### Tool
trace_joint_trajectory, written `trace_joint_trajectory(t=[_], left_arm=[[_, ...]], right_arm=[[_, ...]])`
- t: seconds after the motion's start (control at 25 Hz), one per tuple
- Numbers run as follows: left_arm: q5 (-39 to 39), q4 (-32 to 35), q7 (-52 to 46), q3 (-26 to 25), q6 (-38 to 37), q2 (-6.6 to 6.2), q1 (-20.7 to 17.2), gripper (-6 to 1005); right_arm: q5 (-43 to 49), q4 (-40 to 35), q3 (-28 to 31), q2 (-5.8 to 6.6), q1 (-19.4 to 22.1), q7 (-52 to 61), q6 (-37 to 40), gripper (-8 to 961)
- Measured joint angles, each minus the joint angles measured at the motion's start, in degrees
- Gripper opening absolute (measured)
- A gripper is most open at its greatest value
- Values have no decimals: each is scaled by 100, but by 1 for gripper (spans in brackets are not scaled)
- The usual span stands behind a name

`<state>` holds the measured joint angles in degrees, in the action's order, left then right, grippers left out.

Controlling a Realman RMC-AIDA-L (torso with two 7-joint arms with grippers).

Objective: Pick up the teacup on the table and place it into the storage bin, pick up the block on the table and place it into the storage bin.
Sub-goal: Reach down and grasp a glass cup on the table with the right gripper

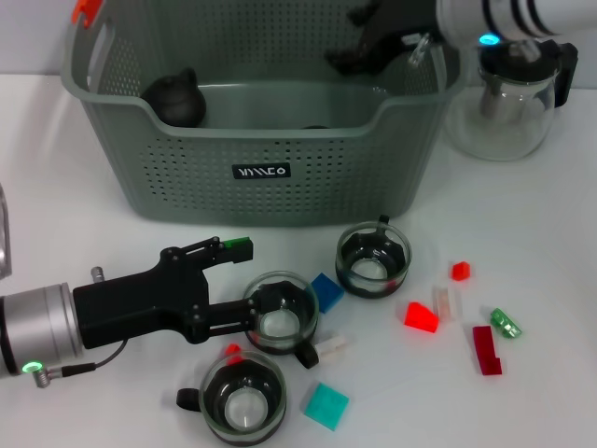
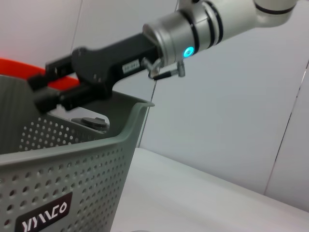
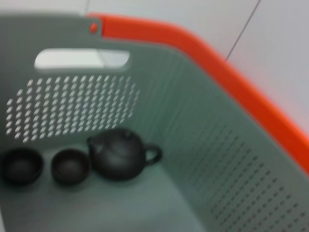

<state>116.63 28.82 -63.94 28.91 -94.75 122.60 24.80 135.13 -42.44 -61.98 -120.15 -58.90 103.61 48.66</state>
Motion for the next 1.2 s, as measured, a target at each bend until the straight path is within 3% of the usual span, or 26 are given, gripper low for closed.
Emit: trace_joint_trajectory(t=[0.08,0.2,0.36,0.6,0.72,1.08,1.2], left_arm=[[0,-4,-2,-10,0,0,-1,810],[0,-6,-2,-17,0,0,-1,810],[-1,-8,-2,-17,0,8,9,810],[-6,-8,-7,-18,-7,3,15,810],[-7,-8,1,-17,-8,0,16,810],[-9,-10,-3,-7,-10,6,13,810],[-9,-16,-3,1,-15,27,-2,810]], right_arm=[[-147,-637,-86,-18,341,221,188,656],[-380,-965,-31,-1,534,345,349,658],[-1344,-1591,117,48,1025,217,898,661],[-2881,-1822,693,222,1464,182,2572,665],[-3306,-1786,1069,249,1662,221,3339,667],[-3396,-1891,1187,274,2312,-268,4988,866],[-3215,-1865,1217,219,2494,-853,5195,905]])
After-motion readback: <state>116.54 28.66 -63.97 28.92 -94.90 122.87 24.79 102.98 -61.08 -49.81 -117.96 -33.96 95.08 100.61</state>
